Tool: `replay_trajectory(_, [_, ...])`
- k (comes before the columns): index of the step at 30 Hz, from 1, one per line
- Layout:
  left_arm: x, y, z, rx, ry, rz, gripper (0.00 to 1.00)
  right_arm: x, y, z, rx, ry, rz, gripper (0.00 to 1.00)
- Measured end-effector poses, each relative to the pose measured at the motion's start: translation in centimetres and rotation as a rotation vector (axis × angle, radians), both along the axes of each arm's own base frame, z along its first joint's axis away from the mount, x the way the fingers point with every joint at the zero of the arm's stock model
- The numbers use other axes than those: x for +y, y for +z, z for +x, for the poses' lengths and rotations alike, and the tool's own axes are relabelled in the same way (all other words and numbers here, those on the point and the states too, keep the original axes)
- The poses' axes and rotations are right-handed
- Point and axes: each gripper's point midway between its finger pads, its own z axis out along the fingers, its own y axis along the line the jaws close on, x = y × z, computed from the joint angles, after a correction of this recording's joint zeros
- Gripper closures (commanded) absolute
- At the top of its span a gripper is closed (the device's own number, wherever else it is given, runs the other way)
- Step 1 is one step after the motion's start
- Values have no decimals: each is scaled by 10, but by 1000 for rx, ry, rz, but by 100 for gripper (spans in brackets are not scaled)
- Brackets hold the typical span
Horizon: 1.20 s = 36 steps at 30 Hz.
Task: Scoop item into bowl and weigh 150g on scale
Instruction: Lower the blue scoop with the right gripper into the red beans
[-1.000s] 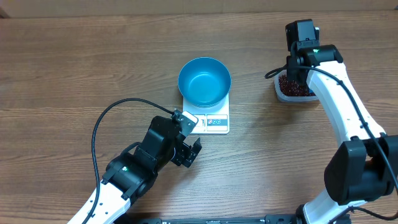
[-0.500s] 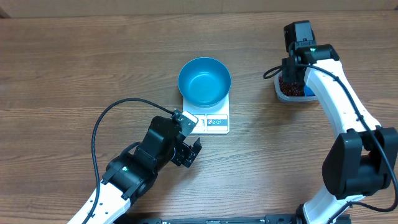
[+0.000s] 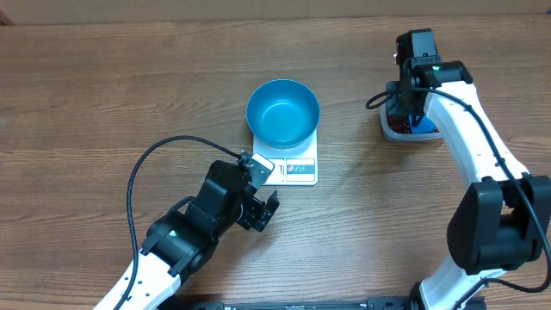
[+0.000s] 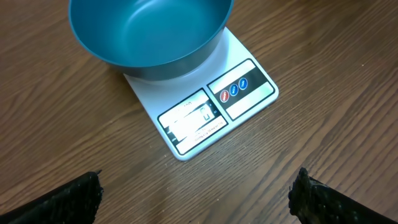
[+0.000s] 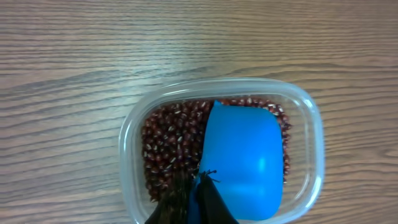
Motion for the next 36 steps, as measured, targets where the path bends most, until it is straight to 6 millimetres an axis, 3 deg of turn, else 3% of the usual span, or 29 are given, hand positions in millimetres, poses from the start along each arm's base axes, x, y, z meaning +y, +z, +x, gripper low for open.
replay_trajectory(10, [0, 0, 0, 0, 0, 0, 0, -10, 2, 4, -12, -33, 271, 96])
replay_trajectory(25, [0, 0, 0, 0, 0, 0, 0, -16, 3, 0, -5, -51, 383, 96])
replay_trajectory(36, [0, 0, 0, 0, 0, 0, 0, -49, 7, -10, -14, -148, 586, 96])
